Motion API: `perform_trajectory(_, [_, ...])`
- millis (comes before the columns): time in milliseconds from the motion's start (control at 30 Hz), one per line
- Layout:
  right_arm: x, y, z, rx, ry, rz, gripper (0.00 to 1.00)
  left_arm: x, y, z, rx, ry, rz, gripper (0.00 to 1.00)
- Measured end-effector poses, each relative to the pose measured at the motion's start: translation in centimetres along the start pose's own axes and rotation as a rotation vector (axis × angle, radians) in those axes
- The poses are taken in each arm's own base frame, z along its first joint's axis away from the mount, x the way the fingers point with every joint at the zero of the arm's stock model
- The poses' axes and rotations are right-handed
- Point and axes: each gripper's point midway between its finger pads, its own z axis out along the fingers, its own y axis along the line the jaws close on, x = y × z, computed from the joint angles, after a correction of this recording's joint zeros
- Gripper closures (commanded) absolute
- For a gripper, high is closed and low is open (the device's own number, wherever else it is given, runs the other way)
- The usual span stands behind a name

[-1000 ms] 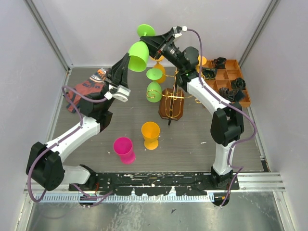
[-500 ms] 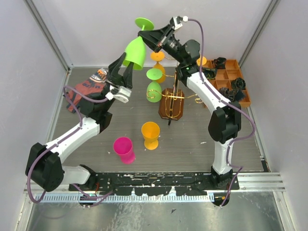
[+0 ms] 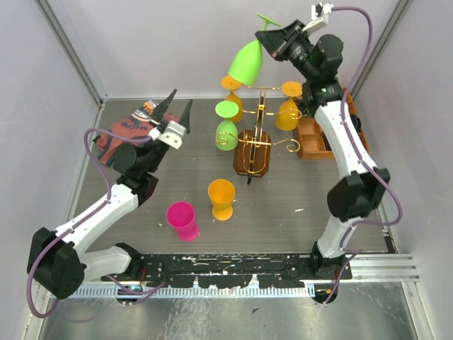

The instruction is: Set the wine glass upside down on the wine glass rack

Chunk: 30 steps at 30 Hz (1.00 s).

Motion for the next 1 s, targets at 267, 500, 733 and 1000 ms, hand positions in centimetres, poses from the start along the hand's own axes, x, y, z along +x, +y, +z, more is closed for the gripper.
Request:
perform_trajectory(267, [-2.7,-0.3,-8.8,0.275,-0.075,-0.475,0.99,1.9,1.7,1.1,-0.084,0.106,-0.065,0.43])
perform_trajectory(500, [-7.3,-2.5,-16.4,0.478,-0.153,-0.681,0.99,5.2,5.3,1.5,-0.211,0.180,-0.181,0.41])
perform_trajectory(733, [-4.3,-9.7,-23.1,0.663,-0.030,-0.756,0.99,9.8,10.2,0.7,-0.371,0.302,-0.334,0.36])
perform_trajectory(1000, [2.8,-12.2,-29.0,0.640,0.069,-0.820,0.99,13.2,9.9,-0.4,-0.399,0.394,-0.414,0.36])
